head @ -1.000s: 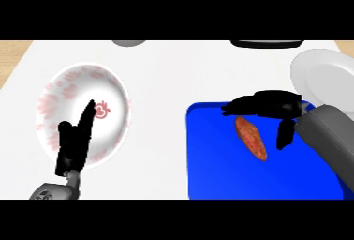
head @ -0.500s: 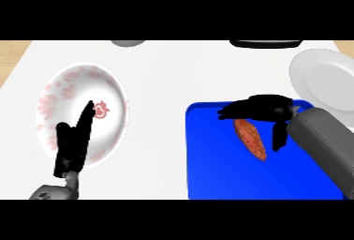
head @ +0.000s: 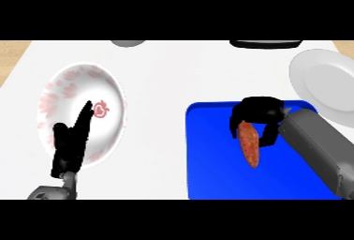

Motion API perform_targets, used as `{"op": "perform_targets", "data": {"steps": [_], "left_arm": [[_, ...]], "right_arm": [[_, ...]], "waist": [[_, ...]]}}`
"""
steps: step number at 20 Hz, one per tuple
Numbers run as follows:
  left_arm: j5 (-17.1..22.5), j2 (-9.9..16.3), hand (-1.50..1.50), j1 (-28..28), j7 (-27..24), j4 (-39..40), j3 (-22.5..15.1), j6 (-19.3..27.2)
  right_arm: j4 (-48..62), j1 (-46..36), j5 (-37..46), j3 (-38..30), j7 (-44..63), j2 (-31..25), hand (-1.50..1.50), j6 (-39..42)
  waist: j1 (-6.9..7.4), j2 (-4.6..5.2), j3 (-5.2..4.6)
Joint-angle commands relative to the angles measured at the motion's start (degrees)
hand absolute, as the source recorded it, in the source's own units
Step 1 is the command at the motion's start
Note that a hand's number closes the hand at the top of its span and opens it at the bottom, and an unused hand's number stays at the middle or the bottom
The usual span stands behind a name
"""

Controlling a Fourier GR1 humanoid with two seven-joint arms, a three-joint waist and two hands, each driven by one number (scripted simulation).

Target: Pick the sweet potato from the tray and place it in the plate

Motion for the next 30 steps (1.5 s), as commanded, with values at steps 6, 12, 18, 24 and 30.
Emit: {"op": "perform_targets", "data": {"steps": [6,12,18,24,30], "left_arm": [[-1.1,-1.7,0.0,-0.4,-0.2,1.7,0.7,-1.2],[-1.2,-1.8,0.0,2.4,-1.9,1.8,0.7,-0.6],[-1.5,-2.6,0.0,1.1,-1.8,2.9,0.9,0.0],[-1.0,-1.1,0.0,4.8,-1.1,-1.0,1.2,-1.4],[-2.0,-2.6,0.0,0.0,0.4,1.6,1.1,-1.0]], "right_arm": [[4.5,-1.5,2.8,-6.6,-7.3,1.7,1.5,-2.7],[9.8,-0.8,-4.3,-19.4,14.8,-0.5,1.5,-10.2],[10.4,-2.5,-6.6,-28.7,29.1,-2.9,1.5,-22.3],[0.0,1.2,-10.6,-36.0,33.2,-5.9,1.5,-29.4],[-7.9,5.6,-10.7,-40.3,41.3,-9.3,1.5,-30.7]], "waist": [[-0.22,0.25,-0.04],[-1.44,0.09,-0.12],[-1.64,0.09,-0.1],[-2.0,-0.41,-0.08],[-1.41,0.02,-0.07]]}}
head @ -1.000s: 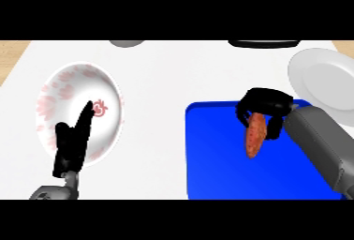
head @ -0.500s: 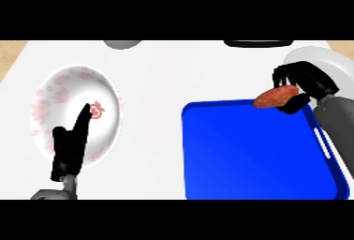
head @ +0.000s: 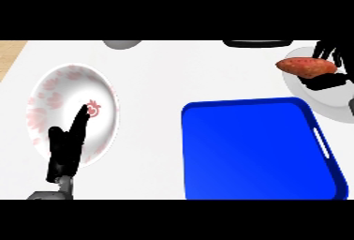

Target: Pick the sweet potato from the tray and place it in the plate

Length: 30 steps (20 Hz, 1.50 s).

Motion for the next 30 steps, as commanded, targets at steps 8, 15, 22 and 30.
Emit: {"op": "perform_targets", "data": {"steps": [8,15,22,30], "left_arm": [[-0.2,-1.6,0.0,-2.4,-2.7,5.0,0.9,-2.3],[-1.7,-2.8,0.0,-1.7,-1.6,2.5,-0.6,-2.1],[-2.9,-3.0,0.0,-4.6,1.0,2.5,-0.8,-1.4],[-3.1,-4.3,0.0,-2.8,-1.0,2.1,-2.4,-2.2]], "right_arm": [[9.6,-5.0,0.5,-8.7,3.7,-5.2,1.5,1.3],[28.8,-10.5,3.9,-10.9,-5.6,-5.9,1.5,-3.7],[38.2,-8.2,5.9,-9.6,-10.8,-7.9,1.5,2.6],[45.4,-12.3,9.5,-6.5,-8.0,-7.8,-1.5,13.5]], "waist": [[1.95,0.82,-0.09],[3.3,1.3,0.01],[3.48,1.69,0.12],[4.98,2.05,0.16]]}}
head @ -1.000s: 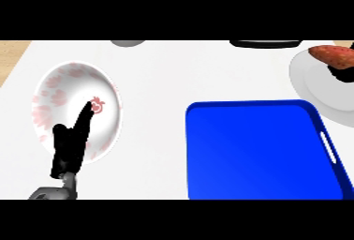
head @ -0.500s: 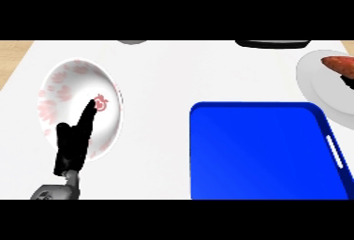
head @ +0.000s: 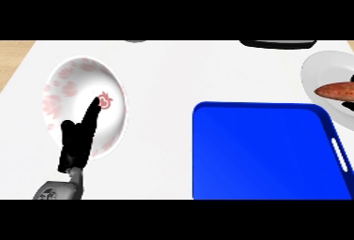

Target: Pick the sweet potato from the tray and place it in the plate

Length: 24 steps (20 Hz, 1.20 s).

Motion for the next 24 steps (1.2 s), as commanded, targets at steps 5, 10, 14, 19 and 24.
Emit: {"op": "perform_targets", "data": {"steps": [5,10,14,19,24], "left_arm": [[0.2,-0.4,0.0,0.6,-2.8,3.8,1.0,-0.3],[0.7,0.4,0.0,0.1,0.3,0.7,1.1,-0.9],[-0.4,-1.1,0.0,0.2,0.7,0.2,0.1,0.7],[0.3,-0.5,0.0,1.4,2.3,-2.3,0.1,-0.4],[0.7,0.3,0.0,-0.5,0.0,1.9,1.4,-1.8]], "right_arm": [[2.2,-0.2,-1.9,-2.0,-12.4,-2.1,-1.5,8.9],[3.0,-1.1,-12.7,-12.5,-19.7,-2.4,-1.5,12.7],[5.8,-1.6,-20.2,-20.0,-19.2,-5.5,-1.5,18.8],[6.9,3.4,-22.2,-21.9,-22.0,-5.8,-1.5,23.1],[4.9,5.8,-22.7,-22.0,-24.3,-5.7,-1.5,27.2]], "waist": [[-0.66,0.1,-0.06],[-1.03,-0.11,0.09],[-1.13,0.0,0.09],[-0.01,0.26,0.17],[-0.55,0.31,0.06]]}}
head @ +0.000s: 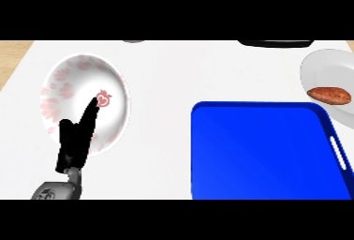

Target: Pick the sweet potato from the tray and place it in the plate

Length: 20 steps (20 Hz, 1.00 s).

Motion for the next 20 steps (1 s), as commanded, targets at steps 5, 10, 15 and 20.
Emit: {"op": "perform_targets", "data": {"steps": [5,10,15,20], "left_arm": [[-1.1,-1.6,0.0,0.6,0.3,0.6,-1.4,0.8],[-0.3,-1.0,0.0,1.2,-3.2,3.3,-0.1,-0.7],[-0.2,-1.4,0.0,1.1,-0.4,0.8,-0.8,-0.8],[-1.6,-2.1,0.0,-1.9,0.6,2.1,-0.7,0.9]], "right_arm": [[-2.3,3.9,-2.0,-1.6,-5.0,-0.9,-1.5,5.8],[-3.3,4.6,-1.1,-0.6,-4.4,0.9,-1.5,3.1],[-3.1,7.5,0.1,0.3,-4.9,2.6,-1.5,-2.1],[-3.2,5.6,0.5,0.4,-3.8,4.9,-1.5,-6.7]], "waist": [[0.14,0.14,-0.01],[0.13,0.12,-0.12],[0.32,0.06,-0.06],[0.85,0.46,0.01]]}}
